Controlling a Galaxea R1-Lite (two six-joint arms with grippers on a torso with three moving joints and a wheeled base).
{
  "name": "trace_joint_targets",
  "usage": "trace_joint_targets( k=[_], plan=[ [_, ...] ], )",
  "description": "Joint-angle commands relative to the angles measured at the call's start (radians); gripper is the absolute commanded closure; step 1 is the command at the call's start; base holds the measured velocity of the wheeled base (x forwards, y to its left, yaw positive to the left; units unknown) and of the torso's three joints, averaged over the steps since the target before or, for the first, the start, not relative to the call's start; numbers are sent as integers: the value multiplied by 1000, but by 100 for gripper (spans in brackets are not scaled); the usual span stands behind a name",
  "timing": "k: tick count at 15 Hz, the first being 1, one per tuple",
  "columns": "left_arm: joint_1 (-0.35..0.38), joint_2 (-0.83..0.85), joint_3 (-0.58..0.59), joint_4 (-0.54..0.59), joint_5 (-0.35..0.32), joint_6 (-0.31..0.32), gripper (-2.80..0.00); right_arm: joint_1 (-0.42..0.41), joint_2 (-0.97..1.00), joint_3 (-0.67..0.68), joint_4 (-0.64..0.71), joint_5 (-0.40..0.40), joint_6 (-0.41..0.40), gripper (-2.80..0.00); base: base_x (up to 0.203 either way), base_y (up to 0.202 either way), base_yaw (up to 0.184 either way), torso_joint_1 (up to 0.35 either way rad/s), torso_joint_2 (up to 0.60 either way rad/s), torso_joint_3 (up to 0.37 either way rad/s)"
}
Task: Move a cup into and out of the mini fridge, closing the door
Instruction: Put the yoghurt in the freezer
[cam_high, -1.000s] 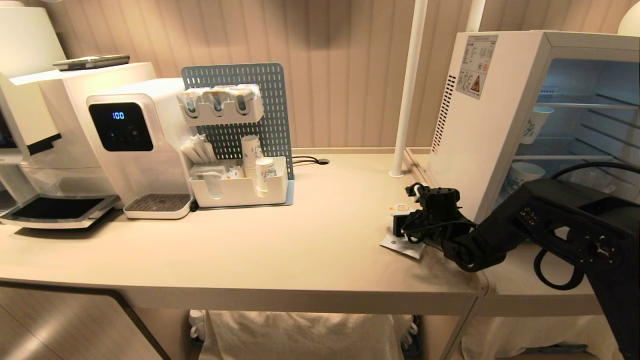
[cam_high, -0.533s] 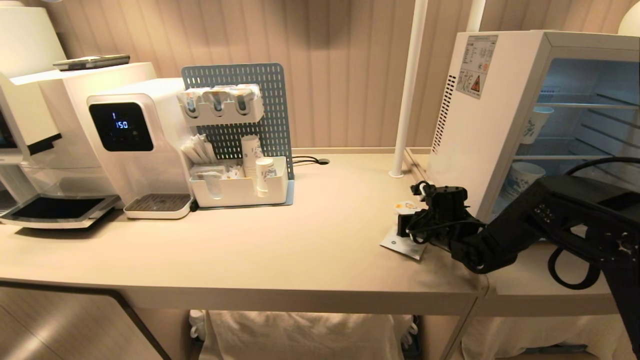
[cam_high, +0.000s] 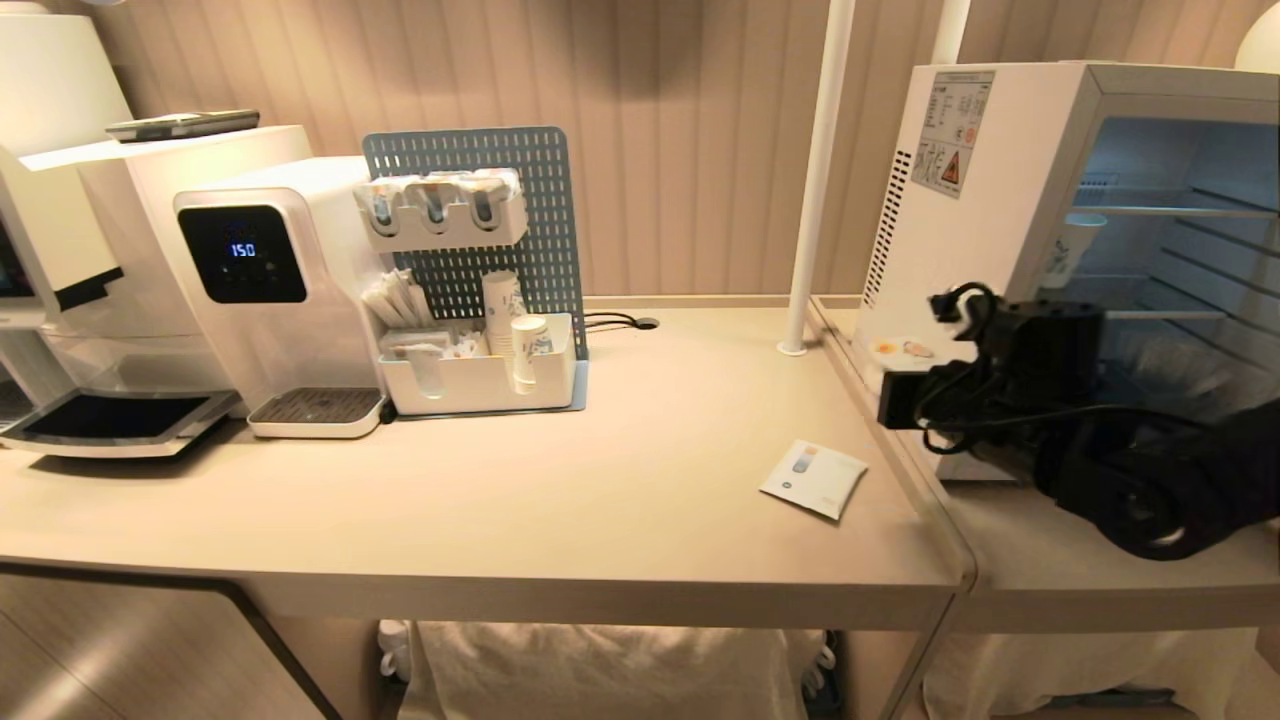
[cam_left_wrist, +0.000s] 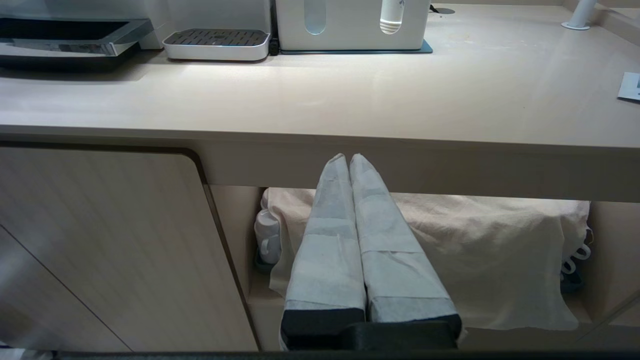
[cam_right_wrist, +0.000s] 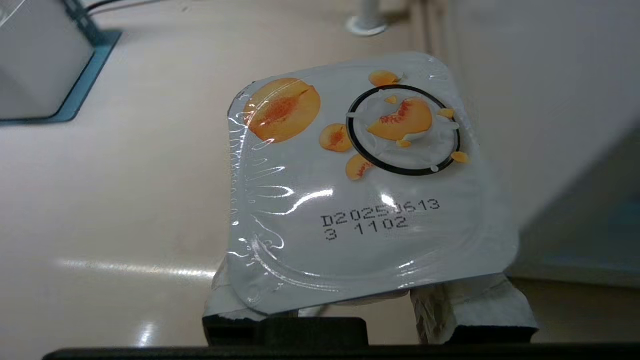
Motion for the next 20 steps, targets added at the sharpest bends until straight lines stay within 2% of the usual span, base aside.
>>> trace_joint_targets(
  k=[1,2,6,7,9,14,18,19,20],
  plan=[
    [0,2,2,0,1,-1,0,-19,-311,50,105,-236,-3,0,0,0,0,0,0,0],
    [0,2,2,0,1,-1,0,-35,-401,69,164,-319,-5,0,0,0,0,0,0,0],
    [0,2,2,0,1,-1,0,-87,-771,169,396,-571,-22,0,0,0,0,0,0,0],
    [0,2,2,0,1,-1,0,-122,-839,198,428,-619,-28,0,0,0,0,0,0,0],
    [0,2,2,0,1,-1,0,-254,-952,272,457,-664,-50,0,0,0,0,0,0,0],
    [0,2,2,0,1,-1,0,-297,-1291,538,485,-674,-72,0,0,0,0,0,0,0],
    [0,2,2,0,1,-1,0,-299,-1541,673,545,-591,-73,0,0,0,0,0,0,0],
    [0,2,2,0,1,-1,0,-295,-1602,699,550,-555,-72,0,0,0,0,0,0,0],
    [0,2,2,0,1,-1,0,-292,-1666,722,552,-472,-70,0,0,0,0,0,0,0]
  ],
)
